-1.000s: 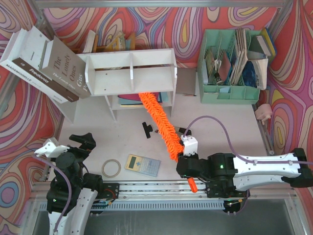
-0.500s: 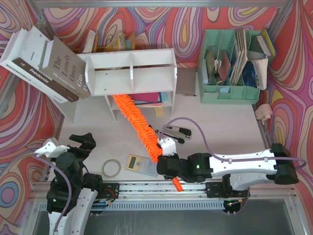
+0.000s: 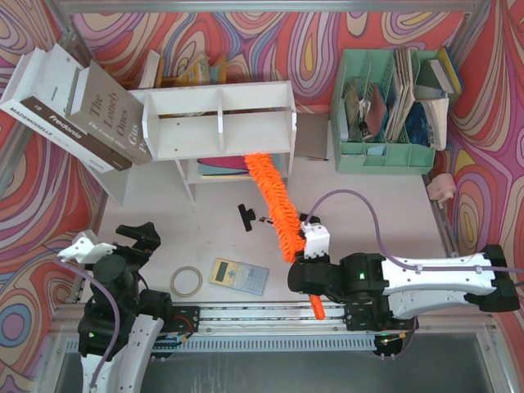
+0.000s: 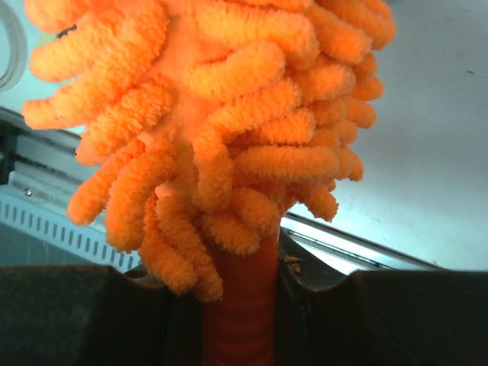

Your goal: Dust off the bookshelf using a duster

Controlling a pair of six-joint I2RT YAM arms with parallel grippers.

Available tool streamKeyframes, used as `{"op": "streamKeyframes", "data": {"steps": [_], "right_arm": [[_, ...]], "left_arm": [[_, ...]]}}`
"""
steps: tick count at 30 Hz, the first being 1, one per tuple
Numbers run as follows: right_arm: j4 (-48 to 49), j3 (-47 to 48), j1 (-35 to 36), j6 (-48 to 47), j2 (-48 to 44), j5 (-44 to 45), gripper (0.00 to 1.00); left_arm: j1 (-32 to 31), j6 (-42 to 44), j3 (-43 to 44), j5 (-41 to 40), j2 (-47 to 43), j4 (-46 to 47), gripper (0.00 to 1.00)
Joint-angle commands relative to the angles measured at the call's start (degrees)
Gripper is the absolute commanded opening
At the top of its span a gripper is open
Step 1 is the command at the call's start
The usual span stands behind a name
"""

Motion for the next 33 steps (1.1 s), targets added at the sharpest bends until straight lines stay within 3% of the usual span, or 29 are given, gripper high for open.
{"op": "streamKeyframes", "data": {"steps": [1,9,15,25,33], "right_arm": [[-7.58,0.66,-0.07,9.33,-2.05,8.12,0.00],[5.11,3.92,-0.07,-1.82,6.22,4.41,0.00],[9.13,6.01,-0.11,-6.28,9.62,2.08,0.00],[-9.50,2.47,-0.07,14.95,2.12,8.55,0.00],[-10.56,1.91,-0.06,17.28,1.80,9.32,0.00]], "left_arm": [[0.43,0.74,-0.80,0.38,-0.16,0.95,0.98],[0.43,0.70,-0.82,0.45,-0.49,0.99,0.98],[0.43,0.67,-0.87,0.31,-0.74,0.94,0.98],[0.43,0.73,-0.81,0.49,-0.57,1.00,0.98],[0.43,0.70,-0.81,0.47,-0.43,1.03,0.99]]}}
